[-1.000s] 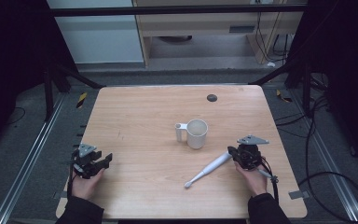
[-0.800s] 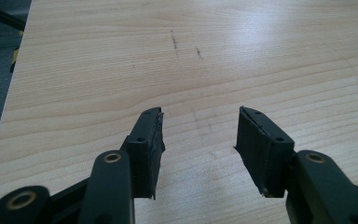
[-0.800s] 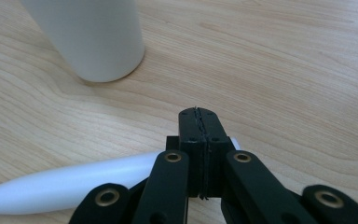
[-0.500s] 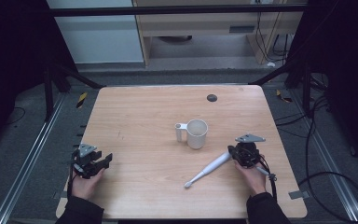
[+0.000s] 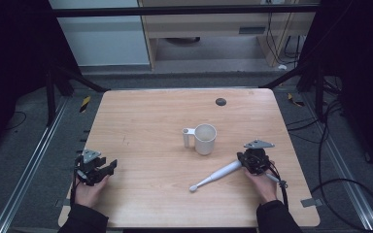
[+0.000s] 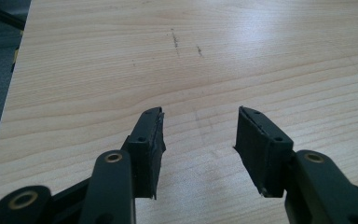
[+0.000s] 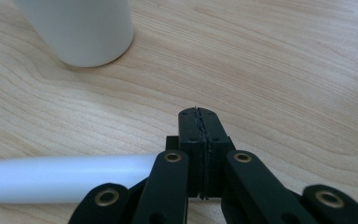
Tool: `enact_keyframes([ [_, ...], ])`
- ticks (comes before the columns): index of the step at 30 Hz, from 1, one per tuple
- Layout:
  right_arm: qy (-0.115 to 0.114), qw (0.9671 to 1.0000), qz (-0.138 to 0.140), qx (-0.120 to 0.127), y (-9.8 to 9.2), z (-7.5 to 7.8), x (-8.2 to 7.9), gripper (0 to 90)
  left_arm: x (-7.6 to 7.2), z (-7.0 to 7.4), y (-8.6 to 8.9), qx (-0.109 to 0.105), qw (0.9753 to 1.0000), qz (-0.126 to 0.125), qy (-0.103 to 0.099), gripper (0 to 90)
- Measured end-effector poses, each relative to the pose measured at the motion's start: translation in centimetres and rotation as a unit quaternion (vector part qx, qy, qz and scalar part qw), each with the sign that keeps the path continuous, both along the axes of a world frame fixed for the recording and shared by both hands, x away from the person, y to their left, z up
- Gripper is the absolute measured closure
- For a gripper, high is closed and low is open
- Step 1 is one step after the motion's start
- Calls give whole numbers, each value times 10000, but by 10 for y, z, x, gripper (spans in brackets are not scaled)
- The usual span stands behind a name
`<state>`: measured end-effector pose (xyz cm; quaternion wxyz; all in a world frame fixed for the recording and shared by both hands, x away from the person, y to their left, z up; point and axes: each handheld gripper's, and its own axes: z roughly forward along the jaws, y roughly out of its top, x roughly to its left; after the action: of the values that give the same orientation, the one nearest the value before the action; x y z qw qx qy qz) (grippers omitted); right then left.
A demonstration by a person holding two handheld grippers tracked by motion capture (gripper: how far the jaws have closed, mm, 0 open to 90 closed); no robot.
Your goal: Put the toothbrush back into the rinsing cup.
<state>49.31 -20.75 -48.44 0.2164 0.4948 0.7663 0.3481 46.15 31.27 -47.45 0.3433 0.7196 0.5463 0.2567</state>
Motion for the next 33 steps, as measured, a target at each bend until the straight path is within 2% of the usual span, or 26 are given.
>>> enact_keyframes([
  [13, 31, 9998, -23, -185, -4, 2, -7, 887, 0, 0, 1, -5, 10000, -6, 22, 508],
  [17, 76, 9999, -43, -141, -6, 2, -9, 887, -1, 0, 1, -5, 10000, -6, 22, 508],
  [21, 87, 9997, -63, -197, -9, 1, -12, 887, -1, 0, 1, -5, 10000, -5, 25, 508],
  [33, 187, 9996, 24, -212, -10, 1, -21, 877, -1, 0, 2, -6, 10000, 1, 21, 510],
])
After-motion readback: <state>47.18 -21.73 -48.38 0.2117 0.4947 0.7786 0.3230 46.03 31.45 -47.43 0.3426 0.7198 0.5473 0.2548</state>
